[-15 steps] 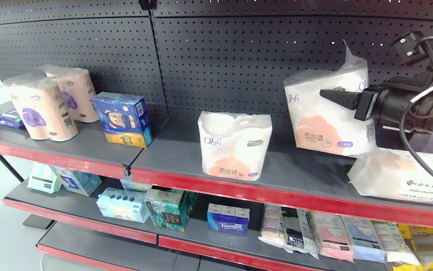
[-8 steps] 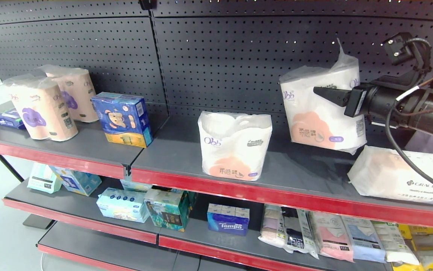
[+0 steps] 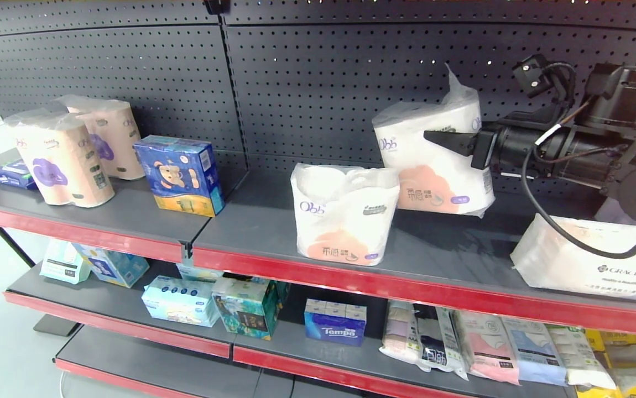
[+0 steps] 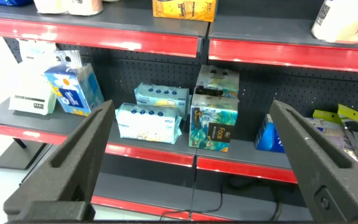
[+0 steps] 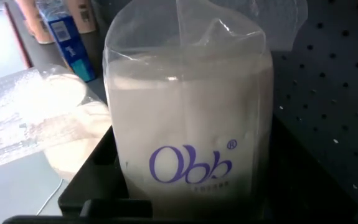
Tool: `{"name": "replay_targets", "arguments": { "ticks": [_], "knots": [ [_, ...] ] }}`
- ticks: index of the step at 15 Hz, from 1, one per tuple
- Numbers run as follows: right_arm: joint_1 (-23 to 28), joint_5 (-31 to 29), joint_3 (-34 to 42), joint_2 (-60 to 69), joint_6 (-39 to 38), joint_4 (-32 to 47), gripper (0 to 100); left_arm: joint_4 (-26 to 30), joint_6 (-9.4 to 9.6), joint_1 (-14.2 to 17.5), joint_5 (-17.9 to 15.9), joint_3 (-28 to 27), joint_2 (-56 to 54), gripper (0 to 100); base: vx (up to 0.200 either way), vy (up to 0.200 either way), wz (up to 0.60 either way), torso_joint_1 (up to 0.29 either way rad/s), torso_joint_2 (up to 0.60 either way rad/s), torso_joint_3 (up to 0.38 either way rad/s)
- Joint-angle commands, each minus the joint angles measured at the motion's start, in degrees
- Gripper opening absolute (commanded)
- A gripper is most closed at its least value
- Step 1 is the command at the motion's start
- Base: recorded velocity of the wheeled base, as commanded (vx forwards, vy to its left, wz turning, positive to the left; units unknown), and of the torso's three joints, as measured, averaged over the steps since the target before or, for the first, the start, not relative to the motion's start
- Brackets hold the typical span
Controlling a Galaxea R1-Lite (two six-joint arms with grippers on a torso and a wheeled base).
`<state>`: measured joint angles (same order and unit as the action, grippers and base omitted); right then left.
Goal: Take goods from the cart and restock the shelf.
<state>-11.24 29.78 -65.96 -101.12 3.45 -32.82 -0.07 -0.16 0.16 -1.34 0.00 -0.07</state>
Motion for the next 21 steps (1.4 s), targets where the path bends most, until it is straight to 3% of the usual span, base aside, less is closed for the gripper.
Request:
{"name": "replay_targets", "arguments": {
  "ticks": [1, 21],
  "knots": [
    [0.0, 0.7, -3.0, -4.6, 0.2, 0.1, 0, 0.0, -0.02, 0.0, 0.0, 0.0, 0.1, 100, 0.000, 0.000, 0.00, 0.000, 0.00, 0.000],
    [-1.9, 14.7, -19.3, -20.6, 0.9, 0.1, 0, 0.0, -0.02, 0.0, -0.1, 0.0, 0.1, 100, 0.000, 0.000, 0.00, 0.000, 0.00, 0.000]
  ]
}}
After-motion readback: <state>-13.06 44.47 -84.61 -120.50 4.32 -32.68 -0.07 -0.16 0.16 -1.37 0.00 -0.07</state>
